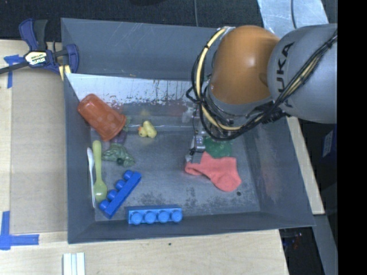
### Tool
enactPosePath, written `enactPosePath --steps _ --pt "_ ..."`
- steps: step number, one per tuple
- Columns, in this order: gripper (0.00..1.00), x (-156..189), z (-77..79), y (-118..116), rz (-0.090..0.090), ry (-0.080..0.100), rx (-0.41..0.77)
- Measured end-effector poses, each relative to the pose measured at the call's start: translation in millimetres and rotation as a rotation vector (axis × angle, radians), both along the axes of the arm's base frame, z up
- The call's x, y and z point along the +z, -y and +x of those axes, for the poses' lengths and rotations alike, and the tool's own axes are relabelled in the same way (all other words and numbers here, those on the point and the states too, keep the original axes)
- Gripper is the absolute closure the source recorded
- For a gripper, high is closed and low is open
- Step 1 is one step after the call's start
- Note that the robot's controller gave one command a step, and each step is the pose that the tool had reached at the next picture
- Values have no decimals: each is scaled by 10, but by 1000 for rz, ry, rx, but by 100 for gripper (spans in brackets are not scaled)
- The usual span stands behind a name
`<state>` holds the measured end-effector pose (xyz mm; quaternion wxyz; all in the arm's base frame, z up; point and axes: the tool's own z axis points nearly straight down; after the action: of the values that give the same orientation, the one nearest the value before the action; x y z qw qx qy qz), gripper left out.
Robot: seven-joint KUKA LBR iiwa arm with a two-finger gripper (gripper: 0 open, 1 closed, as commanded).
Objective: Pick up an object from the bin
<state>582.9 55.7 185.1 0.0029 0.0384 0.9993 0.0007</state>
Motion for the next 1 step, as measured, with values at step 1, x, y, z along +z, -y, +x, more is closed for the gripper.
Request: enactPosePath --steps 1 --pt "0 -444 87 134 0 7 96"
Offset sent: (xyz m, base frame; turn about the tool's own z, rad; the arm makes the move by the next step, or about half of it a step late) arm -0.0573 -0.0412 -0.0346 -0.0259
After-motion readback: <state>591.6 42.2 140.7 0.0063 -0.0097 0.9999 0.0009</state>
